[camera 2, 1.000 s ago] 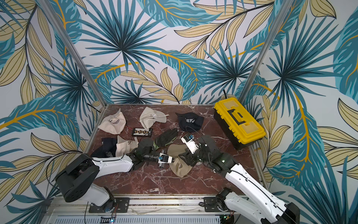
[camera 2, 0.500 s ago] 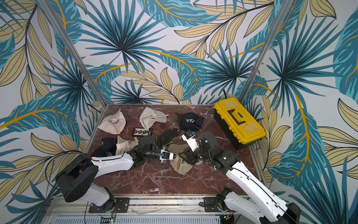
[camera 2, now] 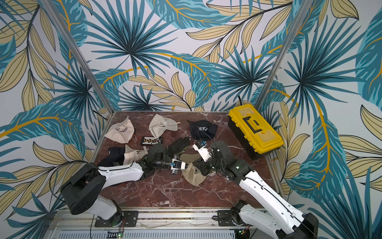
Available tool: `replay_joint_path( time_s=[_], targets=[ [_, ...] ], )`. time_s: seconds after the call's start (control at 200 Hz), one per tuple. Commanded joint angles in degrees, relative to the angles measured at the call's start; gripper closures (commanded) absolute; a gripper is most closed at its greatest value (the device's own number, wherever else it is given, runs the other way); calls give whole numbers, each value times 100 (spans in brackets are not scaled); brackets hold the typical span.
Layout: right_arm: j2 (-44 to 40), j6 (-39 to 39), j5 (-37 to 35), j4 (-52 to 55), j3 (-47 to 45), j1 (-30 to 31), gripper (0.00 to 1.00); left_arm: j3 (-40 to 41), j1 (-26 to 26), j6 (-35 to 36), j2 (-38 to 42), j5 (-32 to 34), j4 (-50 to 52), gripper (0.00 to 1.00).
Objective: Open the adjustable buckle of the baseball cap
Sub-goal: Pull the adjustable strap on the baseball cap.
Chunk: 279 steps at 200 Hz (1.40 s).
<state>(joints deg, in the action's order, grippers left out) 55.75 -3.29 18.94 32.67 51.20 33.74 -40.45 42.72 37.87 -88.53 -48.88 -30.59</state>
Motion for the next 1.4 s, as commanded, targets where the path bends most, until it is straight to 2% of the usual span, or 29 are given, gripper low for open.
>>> replay_joint_path(
  time_s=[0.0,0.05,0.245,0.305,0.365,0.511,0.836,1.066,1.392],
  targets=[
    [36,-75,-168,-160,-119,-6,95,-70,17,-41,77,-206,-102,100],
    [25,-58,-67,-189,-128,-10,100,-61,17,-39,81,-209,-103,100],
    [-98,-49,34,-181,-128,-9,100,9,14,-79,73,-86,-103,100],
    [-136,-58,-3,-135,-106,-8,100,34,9,-151,58,-30,-100,84],
    [-185,-83,7,-154,-109,-12,100,52,13,-201,40,-29,-103,74],
    [-269,-25,-7,-243,-197,-10,100,55,8,-359,37,-291,-104,63],
    [-266,267,22,-337,-372,-1,100,-164,-53,-1399,57,-986,-105,65],
    [-351,496,-5,-327,-452,10,100,-235,-86,-2002,-79,-853,-106,68],
    [-966,981,86,-787,-992,47,100,-427,-229,-2905,-460,-895,-105,67]
  ],
)
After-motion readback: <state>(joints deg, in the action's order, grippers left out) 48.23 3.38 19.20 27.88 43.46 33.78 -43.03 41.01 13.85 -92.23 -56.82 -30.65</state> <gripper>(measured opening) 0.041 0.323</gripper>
